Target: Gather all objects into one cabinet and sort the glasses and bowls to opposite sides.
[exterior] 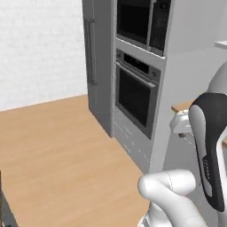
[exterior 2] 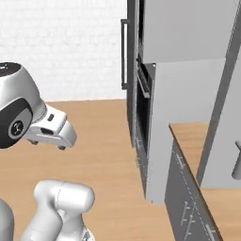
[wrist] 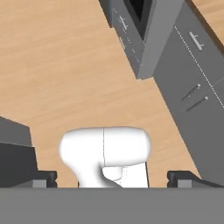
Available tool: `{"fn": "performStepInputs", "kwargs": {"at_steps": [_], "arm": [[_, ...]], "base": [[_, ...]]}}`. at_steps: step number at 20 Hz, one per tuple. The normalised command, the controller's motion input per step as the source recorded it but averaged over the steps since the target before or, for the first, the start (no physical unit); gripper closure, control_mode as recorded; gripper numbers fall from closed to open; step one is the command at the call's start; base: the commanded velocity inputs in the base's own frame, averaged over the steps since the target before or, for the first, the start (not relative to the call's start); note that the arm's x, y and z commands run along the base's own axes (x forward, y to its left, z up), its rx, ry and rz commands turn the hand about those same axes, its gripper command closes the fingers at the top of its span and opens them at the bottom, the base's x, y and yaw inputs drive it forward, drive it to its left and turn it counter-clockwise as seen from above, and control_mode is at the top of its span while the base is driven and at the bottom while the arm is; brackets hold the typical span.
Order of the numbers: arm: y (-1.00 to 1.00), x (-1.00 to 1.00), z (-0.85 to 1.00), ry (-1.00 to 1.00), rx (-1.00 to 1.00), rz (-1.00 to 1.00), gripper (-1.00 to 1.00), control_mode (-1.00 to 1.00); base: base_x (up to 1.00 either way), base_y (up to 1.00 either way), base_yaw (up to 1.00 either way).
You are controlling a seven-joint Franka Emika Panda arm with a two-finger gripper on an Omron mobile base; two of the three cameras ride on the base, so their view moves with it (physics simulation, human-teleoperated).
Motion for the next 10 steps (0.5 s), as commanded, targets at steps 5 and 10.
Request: {"fn": "performStepInputs", "kwargs": {"at_steps": [5,10], "arm": [[0.0,0.0,0.0,0.0,0.0,0.0,-1.0,1.0],[0.0,0.0,0.0,0.0,0.0,0.0,-1.0,1.0]], "base": [[0.6,0.15,-0.67],[0.49,0.2,-0.72]]}}
